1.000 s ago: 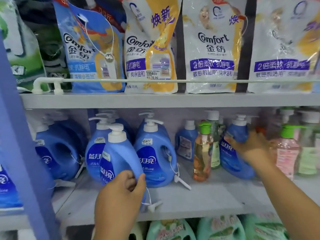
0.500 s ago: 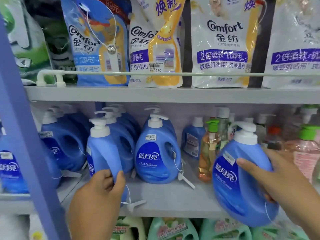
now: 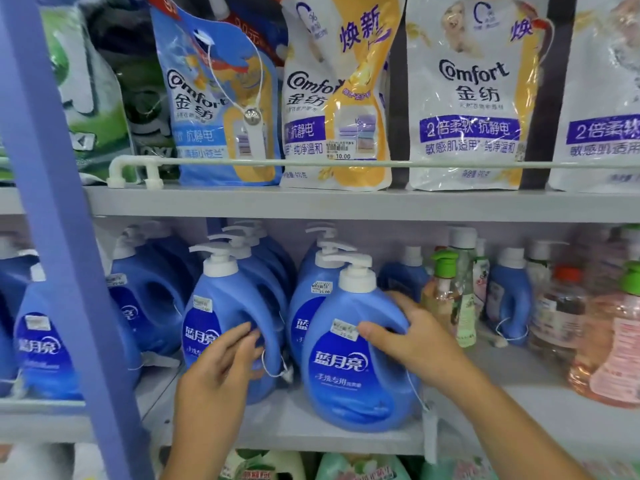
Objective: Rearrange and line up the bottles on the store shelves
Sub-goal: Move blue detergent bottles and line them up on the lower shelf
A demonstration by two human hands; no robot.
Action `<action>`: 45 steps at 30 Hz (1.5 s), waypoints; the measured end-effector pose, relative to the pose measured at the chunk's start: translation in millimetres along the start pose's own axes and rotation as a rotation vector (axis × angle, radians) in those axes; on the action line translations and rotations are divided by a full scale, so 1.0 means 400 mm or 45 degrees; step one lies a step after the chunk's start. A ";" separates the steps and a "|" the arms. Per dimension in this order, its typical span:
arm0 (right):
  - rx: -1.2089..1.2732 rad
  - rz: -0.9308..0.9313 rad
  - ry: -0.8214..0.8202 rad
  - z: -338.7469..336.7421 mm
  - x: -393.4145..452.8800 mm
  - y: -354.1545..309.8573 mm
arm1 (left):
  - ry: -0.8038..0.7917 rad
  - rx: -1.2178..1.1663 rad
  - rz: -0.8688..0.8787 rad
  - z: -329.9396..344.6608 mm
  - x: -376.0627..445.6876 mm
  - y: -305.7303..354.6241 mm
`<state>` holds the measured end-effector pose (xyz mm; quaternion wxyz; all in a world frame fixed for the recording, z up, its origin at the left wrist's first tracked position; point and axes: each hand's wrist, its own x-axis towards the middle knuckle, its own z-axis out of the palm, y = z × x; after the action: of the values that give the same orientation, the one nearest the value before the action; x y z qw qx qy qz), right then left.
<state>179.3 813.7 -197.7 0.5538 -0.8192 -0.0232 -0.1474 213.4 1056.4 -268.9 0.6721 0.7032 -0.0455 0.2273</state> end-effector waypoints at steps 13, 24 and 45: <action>-0.463 -0.256 0.303 0.165 0.016 0.120 | -0.062 0.519 0.234 -0.075 0.125 -0.068; -0.246 -0.201 0.265 0.158 0.022 0.181 | 0.232 0.682 0.294 -0.024 0.130 -0.092; -0.042 -0.027 0.093 0.086 0.076 0.127 | 0.109 -0.069 -0.104 -0.081 0.193 -0.087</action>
<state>225.9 822.0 -247.2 0.5393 -0.8218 -0.0091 -0.1835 286.9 1109.6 -271.8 0.7011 0.6755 0.0060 0.2283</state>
